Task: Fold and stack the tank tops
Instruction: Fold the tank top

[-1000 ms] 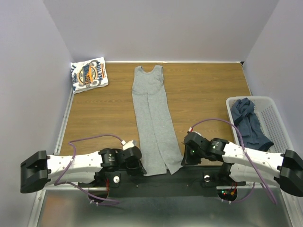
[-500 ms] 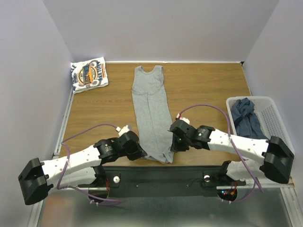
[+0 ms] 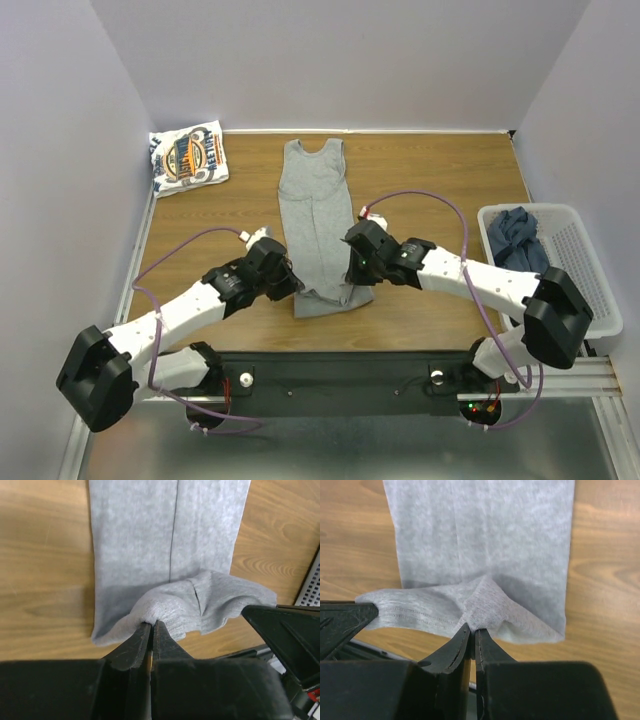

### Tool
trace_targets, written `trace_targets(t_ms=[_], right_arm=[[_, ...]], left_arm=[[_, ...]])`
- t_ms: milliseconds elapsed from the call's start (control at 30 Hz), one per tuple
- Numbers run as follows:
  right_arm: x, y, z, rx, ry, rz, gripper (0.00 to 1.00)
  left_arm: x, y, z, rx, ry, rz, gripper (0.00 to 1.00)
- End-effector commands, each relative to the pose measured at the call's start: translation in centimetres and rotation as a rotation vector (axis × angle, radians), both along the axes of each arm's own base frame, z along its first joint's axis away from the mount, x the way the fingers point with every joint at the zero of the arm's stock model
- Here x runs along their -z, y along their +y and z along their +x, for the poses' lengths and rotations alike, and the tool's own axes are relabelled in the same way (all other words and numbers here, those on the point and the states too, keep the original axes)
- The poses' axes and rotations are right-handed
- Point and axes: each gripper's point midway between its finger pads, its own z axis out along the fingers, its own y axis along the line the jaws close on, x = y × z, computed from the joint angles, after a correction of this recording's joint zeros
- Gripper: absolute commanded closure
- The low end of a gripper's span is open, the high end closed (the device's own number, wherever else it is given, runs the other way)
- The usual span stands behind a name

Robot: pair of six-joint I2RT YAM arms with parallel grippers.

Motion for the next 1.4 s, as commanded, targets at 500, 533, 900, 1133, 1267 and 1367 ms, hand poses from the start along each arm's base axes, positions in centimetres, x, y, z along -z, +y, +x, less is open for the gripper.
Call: trace_targets(t_ms=[500,533,900,1133,1267,1367], right_arm=[[-2.9,2.1,10.8,0.031,-0.159,0.062,0.90],[-3.4,2.3,11.3,0.026,-0.167,0.071,0.90],[-3.0,2.8,15.5,0.036,-0.170,0.077,0.91],[-2.6,3.0,17.6,0.042,-0.167,0.083,0.92],[-2.6,3.1,18.5,0.046,-0.168,0.089,0.93],[-2.5,3.2,19.0,0.047,-0.167,0.092,0.93]], left_arm=[[-4.2,0.6,10.0,0.015,-0.177,0.019,1.00],[-4.4,0.8,10.5,0.009,-0.180,0.015,1.00],[-4.7,1.4,14.5,0.001,-0.196,0.030,1.00],[-4.9,1.8,16.4,-0.013,-0.202,0.030,1.00],[-4.9,2.0,17.2,-0.018,-0.203,0.029,1.00],[-4.9,2.2,17.8,-0.023,-0.204,0.029,1.00]])
